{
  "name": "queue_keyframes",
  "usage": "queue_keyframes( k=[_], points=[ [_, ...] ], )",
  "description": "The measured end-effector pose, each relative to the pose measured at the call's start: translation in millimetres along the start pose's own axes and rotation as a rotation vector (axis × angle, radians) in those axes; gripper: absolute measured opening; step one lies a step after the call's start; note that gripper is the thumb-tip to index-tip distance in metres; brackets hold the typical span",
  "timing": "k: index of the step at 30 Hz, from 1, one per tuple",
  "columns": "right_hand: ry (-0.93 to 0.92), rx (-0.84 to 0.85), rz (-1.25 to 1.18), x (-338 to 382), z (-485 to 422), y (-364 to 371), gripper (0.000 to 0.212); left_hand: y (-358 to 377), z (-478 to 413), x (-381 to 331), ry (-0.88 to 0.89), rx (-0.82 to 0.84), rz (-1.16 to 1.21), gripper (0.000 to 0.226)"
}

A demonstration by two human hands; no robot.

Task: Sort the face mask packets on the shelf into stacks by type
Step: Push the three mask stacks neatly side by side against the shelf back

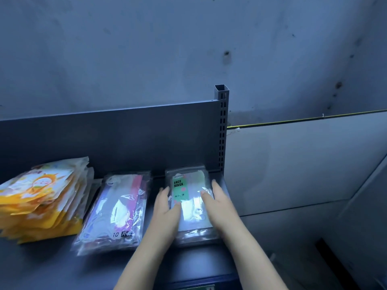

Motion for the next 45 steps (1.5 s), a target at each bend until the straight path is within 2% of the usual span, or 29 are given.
queue_keyframes(
  k=[9, 14, 21, 34, 38, 45],
  points=[
    [0.002, 0.076, -0.183, 6, 2, 3, 0.075, -6, 2, 0, -0.066, 0.011, 0.088, 0.073],
    [0.011, 0.025, -0.297, 1, -3, -1, 0.074, -10, -1, -3, -0.072, -0.021, 0.122, 0.069],
    [0.014, 0.041, -0.369, 2, -2, 1, 0.076, -10, -6, -10, -0.111, 0.016, 0.157, 0.063],
    [-0.007, 0.063, -0.332, 8, 5, 0, 0.077, -7, 0, -14, -0.111, -0.02, 0.107, 0.064],
    [-0.019, 0.025, -0.251, 9, 8, -1, 0.078, -7, 1, -15, -0.077, -0.04, 0.056, 0.064],
    [-0.049, 0.08, -0.333, 13, 6, -1, 0.077, -4, 3, -17, -0.03, -0.04, -0.037, 0.067]
  ],
)
Point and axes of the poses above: each hand's wrist, its own z-axis away from the middle knuckle, its own y-axis out of the palm, x = y × z, the point moved 4 cm from there along -z, towards the middle knuckle, and after that the axes turned 7 degrees about z, right-handed, at the moved point
